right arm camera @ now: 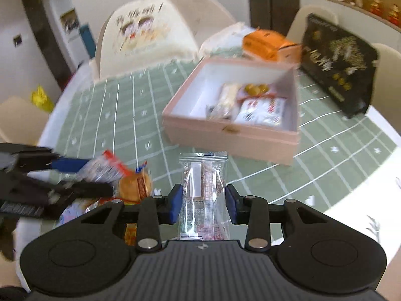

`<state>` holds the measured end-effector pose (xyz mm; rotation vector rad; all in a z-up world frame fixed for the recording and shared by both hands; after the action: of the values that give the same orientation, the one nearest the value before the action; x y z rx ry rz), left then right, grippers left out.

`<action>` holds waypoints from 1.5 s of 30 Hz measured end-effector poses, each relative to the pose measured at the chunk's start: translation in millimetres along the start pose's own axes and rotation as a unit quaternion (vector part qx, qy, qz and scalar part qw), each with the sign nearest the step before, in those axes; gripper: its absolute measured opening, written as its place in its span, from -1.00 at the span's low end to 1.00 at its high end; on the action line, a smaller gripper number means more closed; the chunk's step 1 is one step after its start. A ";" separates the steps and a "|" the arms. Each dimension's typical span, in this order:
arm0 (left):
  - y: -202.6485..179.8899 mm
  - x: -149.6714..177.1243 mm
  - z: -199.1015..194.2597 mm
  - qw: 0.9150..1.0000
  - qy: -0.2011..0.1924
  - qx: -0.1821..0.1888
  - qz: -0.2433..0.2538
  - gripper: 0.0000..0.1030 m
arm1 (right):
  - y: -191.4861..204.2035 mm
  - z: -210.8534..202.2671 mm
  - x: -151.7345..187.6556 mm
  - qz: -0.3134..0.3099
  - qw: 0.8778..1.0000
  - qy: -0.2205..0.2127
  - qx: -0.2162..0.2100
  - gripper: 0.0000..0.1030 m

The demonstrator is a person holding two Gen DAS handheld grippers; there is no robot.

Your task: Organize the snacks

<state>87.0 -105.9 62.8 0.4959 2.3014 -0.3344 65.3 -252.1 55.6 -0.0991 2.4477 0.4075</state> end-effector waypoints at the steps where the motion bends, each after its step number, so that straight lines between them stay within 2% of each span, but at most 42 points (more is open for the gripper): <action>1: 3.8 -16.2 2.6 1.000 -0.016 -0.005 -0.002 0.16 | -3.0 -6.1 -3.1 0.009 1.000 -0.007 -0.001 -0.30; 3: 13.6 -51.4 11.1 0.999 -0.049 -0.006 -0.018 0.17 | -6.5 -15.2 -6.9 0.019 1.000 -0.020 0.001 -0.30; 4: 20.3 -69.4 20.4 0.997 -0.062 0.009 -0.044 0.18 | -7.8 -18.1 -7.6 0.020 0.999 -0.025 0.004 -0.30; 6: 35.6 -93.2 55.1 0.992 -0.050 0.050 -0.104 0.22 | -10.2 -21.0 -8.0 0.023 0.999 -0.033 0.014 -0.30; 7: 44.9 -100.4 79.0 0.991 -0.026 0.048 -0.123 0.13 | -12.2 -20.9 -8.7 0.026 0.999 -0.033 0.017 -0.30; 8: 52.5 -105.0 93.0 0.990 -0.020 0.033 -0.132 0.11 | -12.9 -19.7 -8.9 0.029 0.999 -0.032 0.019 -0.30; 9: 58.6 -108.9 99.4 0.990 -0.032 0.021 -0.136 0.11 | -13.4 -17.9 -8.4 0.030 0.999 -0.031 0.023 -0.30; 11: 66.2 -112.9 95.2 0.985 -0.074 0.027 -0.156 0.11 | -14.9 -15.8 -7.5 0.029 0.999 -0.030 0.033 -0.30; 14: 74.2 -96.0 71.2 0.973 -0.108 0.051 -0.198 0.11 | -22.4 -13.9 -3.4 0.032 0.998 -0.026 0.044 -0.30; 15: 74.6 -86.9 62.2 0.973 -0.106 0.053 -0.198 0.11 | -25.6 -12.4 -2.1 0.036 0.998 -0.021 0.045 -0.30; 18: 66.2 -48.1 33.8 0.982 -0.079 0.039 -0.170 0.11 | -31.2 -13.7 -9.2 0.046 0.998 -0.023 0.035 -0.30; 20: 56.0 -19.9 22.7 0.984 -0.054 0.040 -0.165 0.11 | -30.6 -15.2 -28.9 0.056 0.998 -0.032 0.015 -0.30; 22: 44.0 1.0 18.5 0.983 -0.029 0.062 -0.171 0.11 | -29.4 -11.2 -64.3 0.062 0.997 -0.043 0.006 -0.29; 24: 35.3 15.1 12.4 0.983 -0.015 0.067 -0.169 0.11 | -28.4 -1.1 -108.8 0.074 0.995 -0.060 0.006 -0.12; 25: 32.2 22.7 7.1 0.985 -0.005 0.060 -0.160 0.11 | -30.0 7.8 -129.4 0.082 0.995 -0.060 0.012 0.09; 26: 29.2 28.9 2.0 0.988 0.004 0.052 -0.148 0.11 | -31.4 19.8 -145.4 0.084 0.995 -0.048 0.022 0.18; 28: 22.3 45.6 -9.3 0.991 0.028 0.046 -0.124 0.11 | -29.6 35.6 -158.9 0.077 0.996 -0.029 0.037 0.18; 31: 11.1 76.6 -24.4 0.990 0.066 0.061 -0.107 0.10 | -8.6 36.5 -133.1 0.037 0.999 -0.006 0.003 0.18; 34: 2.0 107.9 -31.7 0.985 0.100 0.083 -0.117 0.05 | 14.1 36.1 -68.5 -0.003 0.997 0.066 -0.039 0.18; 37: -4.7 130.4 -35.2 0.983 0.109 0.086 -0.123 -0.02 | 32.7 32.1 1.8 -0.034 0.988 0.135 -0.069 0.18; 40: -4.4 145.1 -35.7 0.979 0.112 0.093 -0.142 -0.02 | 48.8 25.7 61.6 -0.037 0.975 0.194 -0.104 0.18; 42: 1.1 152.9 -34.8 0.979 0.117 0.077 -0.149 -0.03 | 60.3 23.8 93.5 -0.037 0.966 0.226 -0.121 0.18; 43: 5.5 154.9 -33.3 0.979 0.119 0.066 -0.153 -0.04 | 67.2 23.6 106.7 -0.046 0.963 0.233 -0.124 0.15; 45: 12.4 157.4 -34.7 0.979 0.115 0.055 -0.159 -0.05 | 82.6 23.6 125.1 -0.077 0.960 0.237 -0.128 -0.09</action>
<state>-30.9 -42.3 -27.7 0.2247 2.6024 -0.5891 -33.5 -162.6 -16.9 -0.5525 2.8116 0.6948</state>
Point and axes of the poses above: each gripper's, at about its wrist camera, not at the fingertips, and z roughly the way its jaws point, y to its left, x to its underside, the point moved 7 cm from there along z, roughly the way its jaws point, and after that the axes turned 9 degrees about z, right-handed, at the moved point
